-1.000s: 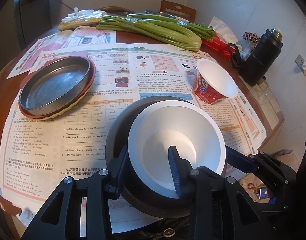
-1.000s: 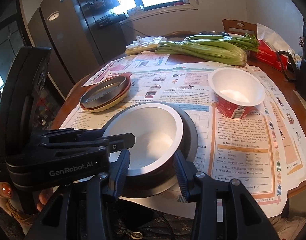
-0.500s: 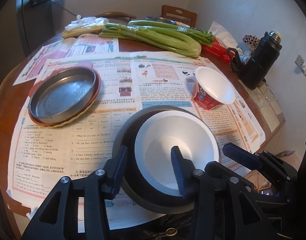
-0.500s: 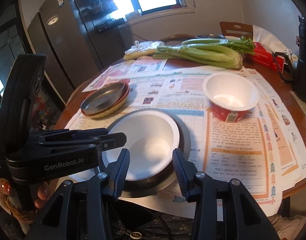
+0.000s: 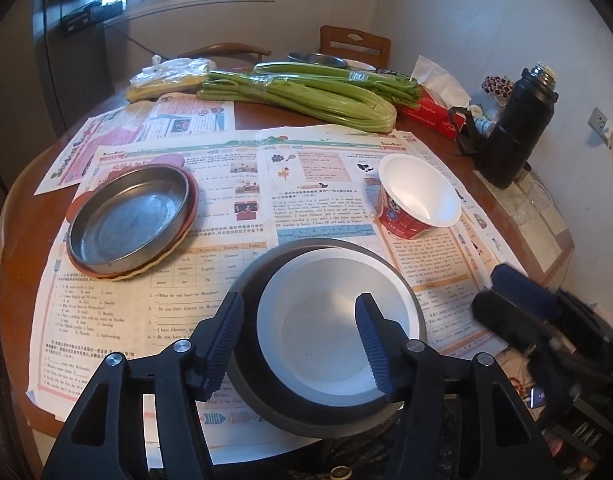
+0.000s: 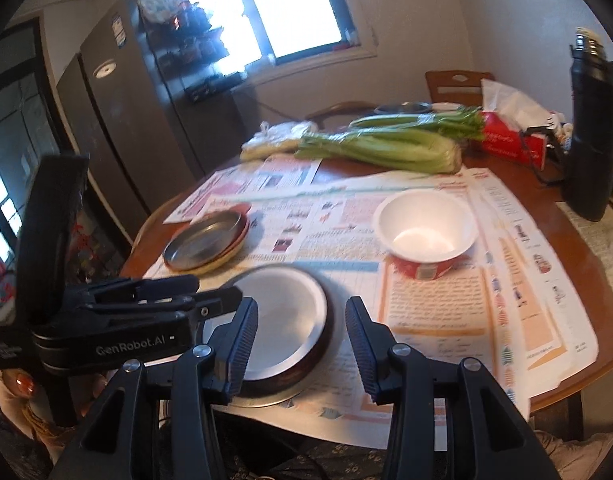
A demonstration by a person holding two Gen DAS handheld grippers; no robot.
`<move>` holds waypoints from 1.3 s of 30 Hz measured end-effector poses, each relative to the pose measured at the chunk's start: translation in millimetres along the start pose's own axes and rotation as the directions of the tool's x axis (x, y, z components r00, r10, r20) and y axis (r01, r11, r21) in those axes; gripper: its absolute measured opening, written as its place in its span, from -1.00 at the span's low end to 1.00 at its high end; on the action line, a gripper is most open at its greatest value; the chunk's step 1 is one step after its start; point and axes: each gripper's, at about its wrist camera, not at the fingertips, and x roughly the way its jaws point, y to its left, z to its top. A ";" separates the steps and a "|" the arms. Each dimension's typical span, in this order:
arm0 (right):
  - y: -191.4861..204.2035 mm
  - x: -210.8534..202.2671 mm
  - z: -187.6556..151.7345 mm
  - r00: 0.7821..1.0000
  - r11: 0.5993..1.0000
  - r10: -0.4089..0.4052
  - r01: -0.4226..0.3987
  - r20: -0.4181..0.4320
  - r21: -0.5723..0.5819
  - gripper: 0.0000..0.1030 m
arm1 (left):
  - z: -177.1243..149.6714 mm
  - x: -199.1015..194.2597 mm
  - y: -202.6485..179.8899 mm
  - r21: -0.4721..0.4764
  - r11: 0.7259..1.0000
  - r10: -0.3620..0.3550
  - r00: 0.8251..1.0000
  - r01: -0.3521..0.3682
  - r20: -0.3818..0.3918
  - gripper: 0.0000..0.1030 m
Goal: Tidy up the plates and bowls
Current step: 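Move the left gripper to the second white paper bowl and grasp its rim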
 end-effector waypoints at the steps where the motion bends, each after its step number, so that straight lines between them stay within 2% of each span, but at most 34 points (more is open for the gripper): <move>1: -3.1 -2.3 1.8 1.000 1.000 -0.005 0.005 0.008 0.006 -0.12 | 0.3 -0.2 -0.7 0.002 1.000 0.001 1.000 -0.001 -0.001 0.16; 8: -26.0 -13.3 8.2 0.998 0.998 -0.037 0.034 0.043 0.056 -0.11 | 9.9 -6.4 -9.7 0.018 1.000 -0.018 1.000 0.018 0.016 0.17; 12: -35.8 -16.6 10.0 0.997 0.996 -0.055 0.051 0.056 0.074 -0.11 | 21.3 -6.9 -20.0 0.039 0.998 -0.053 0.998 0.052 0.030 0.18; 24: -82.2 -11.9 10.4 0.984 0.971 -0.164 0.148 0.073 0.185 -0.10 | 65.7 28.3 -55.9 0.158 0.977 -0.148 0.989 0.144 0.013 0.19; 32: -107.0 16.6 17.0 0.977 0.953 -0.212 0.205 0.003 0.223 -0.09 | 93.4 74.0 -79.3 0.197 0.961 -0.185 0.981 0.194 -0.060 0.19; 39: -118.7 48.3 28.2 0.976 0.955 -0.215 0.219 -0.041 0.199 -0.09 | 107.7 109.9 -80.0 0.167 0.964 -0.187 0.975 0.206 -0.124 0.19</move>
